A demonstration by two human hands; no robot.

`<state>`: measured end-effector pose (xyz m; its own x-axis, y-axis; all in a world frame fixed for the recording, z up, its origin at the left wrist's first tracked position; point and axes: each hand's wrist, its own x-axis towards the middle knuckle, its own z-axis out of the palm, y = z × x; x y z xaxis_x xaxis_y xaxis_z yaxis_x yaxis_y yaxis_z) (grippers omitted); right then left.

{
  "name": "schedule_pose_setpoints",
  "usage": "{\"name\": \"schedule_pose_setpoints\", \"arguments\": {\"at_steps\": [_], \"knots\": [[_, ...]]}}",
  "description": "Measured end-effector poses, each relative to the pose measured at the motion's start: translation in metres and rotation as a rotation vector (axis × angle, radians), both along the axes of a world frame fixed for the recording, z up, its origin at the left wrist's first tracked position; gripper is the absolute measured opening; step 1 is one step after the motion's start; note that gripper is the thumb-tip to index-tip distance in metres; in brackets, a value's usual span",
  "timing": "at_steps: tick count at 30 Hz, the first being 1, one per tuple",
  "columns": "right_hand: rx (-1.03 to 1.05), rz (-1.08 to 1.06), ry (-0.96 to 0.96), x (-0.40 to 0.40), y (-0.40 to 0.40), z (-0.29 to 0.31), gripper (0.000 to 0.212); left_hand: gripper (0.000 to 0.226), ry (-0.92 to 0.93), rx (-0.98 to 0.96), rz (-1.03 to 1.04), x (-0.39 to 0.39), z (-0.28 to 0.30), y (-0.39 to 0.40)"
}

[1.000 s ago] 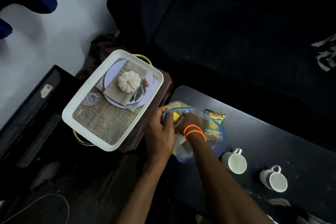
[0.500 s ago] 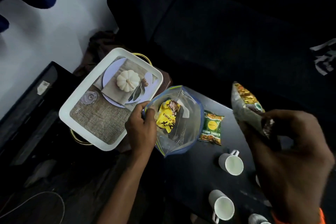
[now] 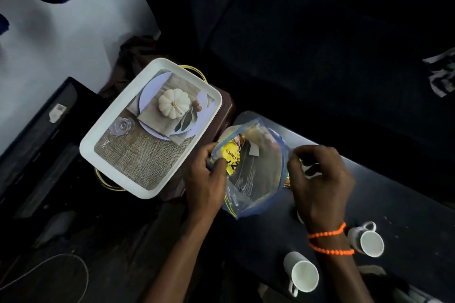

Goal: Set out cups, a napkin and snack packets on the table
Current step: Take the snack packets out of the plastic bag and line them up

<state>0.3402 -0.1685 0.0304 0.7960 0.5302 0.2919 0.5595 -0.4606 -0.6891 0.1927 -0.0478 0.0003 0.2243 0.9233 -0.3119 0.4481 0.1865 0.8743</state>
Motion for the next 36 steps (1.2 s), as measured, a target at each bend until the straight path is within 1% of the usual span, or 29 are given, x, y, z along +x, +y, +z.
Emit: {"name": "schedule_pose_setpoints", "arguments": {"at_steps": [1, 2, 3, 4, 5, 7, 8, 9, 11, 12, 14, 15, 16, 17, 18, 19, 20, 21, 23, 25, 27, 29, 30, 31, 34, 36], "knots": [[0.083, 0.035, 0.006, -0.011, 0.012, 0.011, 0.013, 0.021, -0.011, -0.018, -0.008, 0.0, -0.001, -0.002], [0.108, 0.104, 0.03, -0.022, 0.025, 0.017, 0.014, 0.025, -0.024, -0.029, -0.013, 0.001, -0.002, -0.003], [0.068, 0.178, 0.066, -0.031, 0.039, 0.017, 0.012, 0.027, -0.035, -0.032, -0.013, 0.001, -0.002, -0.003], [-0.044, 0.236, 0.115, -0.036, 0.054, 0.01, 0.008, 0.027, -0.04, -0.029, -0.013, 0.002, -0.002, -0.004], [-0.212, 0.279, 0.191, -0.038, 0.071, -0.001, 0.008, 0.027, -0.038, -0.021, -0.009, 0.002, 0.0, -0.004], [-0.59, 0.302, 0.43, -0.039, 0.099, -0.031, 0.029, 0.026, -0.026, -0.007, -0.007, 0.005, 0.003, -0.005], [-0.71, 0.302, 0.537, -0.037, 0.109, -0.047, 0.04, 0.027, -0.021, -0.004, -0.013, 0.006, 0.003, -0.005], [-0.772, 0.314, 0.605, -0.038, 0.116, -0.062, 0.045, 0.029, -0.017, -0.003, -0.021, 0.006, 0.004, -0.006], [-0.833, 0.334, 0.627, -0.04, 0.125, -0.082, 0.041, 0.034, -0.014, 0.003, -0.039, 0.005, 0.004, -0.007], [-0.854, 0.353, 0.591, -0.044, 0.123, -0.088, 0.039, 0.035, -0.012, 0.002, -0.046, 0.004, 0.003, -0.008], [-0.961, 0.388, 0.471, -0.047, 0.111, -0.098, 0.036, 0.035, -0.01, -0.003, -0.049, 0.002, 0.001, -0.01], [-0.956, 0.369, 0.513, -0.051, 0.101, -0.1, 0.036, 0.034, -0.014, -0.008, -0.044, 0.002, 0.0, -0.01], [-0.927, 0.322, 0.627, -0.055, 0.096, -0.096, 0.035, 0.033, -0.025, -0.012, -0.035, 0.001, -0.001, -0.009], [-0.898, 0.286, 0.691, -0.054, 0.094, -0.091, 0.035, 0.031, -0.038, -0.013, -0.02, 0.001, -0.002, -0.009], [-0.87, 0.249, 0.701, -0.052, 0.096, -0.083, 0.038, 0.029, -0.053, -0.007, -0.006, 0.0, -0.004, -0.007], [-0.764, 0.15, 0.766, -0.049, 0.103, -0.073, 0.043, 0.028, -0.068, -0.001, 0.01, 0.001, -0.004, -0.005], [-0.667, 0.127, 0.722, -0.046, 0.11, -0.057, 0.051, 0.027, -0.085, 0.002, 0.029, 0.001, -0.005, -0.002], [-0.596, 0.158, 0.664, -0.045, 0.111, -0.037, 0.056, 0.024, -0.097, 0.009, 0.049, 0.001, -0.005, 0.0], [-0.514, 0.273, 0.602, -0.044, 0.096, 0.005, 0.06, 0.013, -0.072, 0.056, 0.071, -0.001, -0.006, 0.007], [-0.443, 0.35, 0.531, -0.04, 0.061, 0.048, 0.059, 0.014, -0.041, 0.068, 0.09, -0.004, -0.007, 0.014], [-0.316, 0.375, 0.554, -0.031, 0.03, 0.09, 0.057, 0.024, -0.013, 0.068, 0.122, -0.008, -0.008, 0.021], [-0.082, 0.275, 0.663, -0.013, 0.009, 0.108, 0.054, 0.029, -0.029, 0.033, 0.166, -0.011, -0.005, 0.028], [-0.013, 0.224, 0.676, -0.003, 0.003, 0.109, 0.052, 0.031, -0.042, 0.011, 0.178, -0.013, -0.004, 0.031], [0.0, 0.172, 0.649, 0.006, -0.001, 0.103, 0.052, 0.032, -0.052, -0.01, 0.185, -0.015, -0.004, 0.034], [-0.114, 0.067, 0.544, 0.024, 0.004, 0.052, 0.053, 0.026, -0.163, -0.107, 0.246, -0.021, -0.001, 0.037], [-0.24, 0.085, 0.425, 0.029, 0.013, 0.008, 0.057, 0.027, -0.238, -0.179, 0.31, -0.023, 0.004, 0.036]]}}
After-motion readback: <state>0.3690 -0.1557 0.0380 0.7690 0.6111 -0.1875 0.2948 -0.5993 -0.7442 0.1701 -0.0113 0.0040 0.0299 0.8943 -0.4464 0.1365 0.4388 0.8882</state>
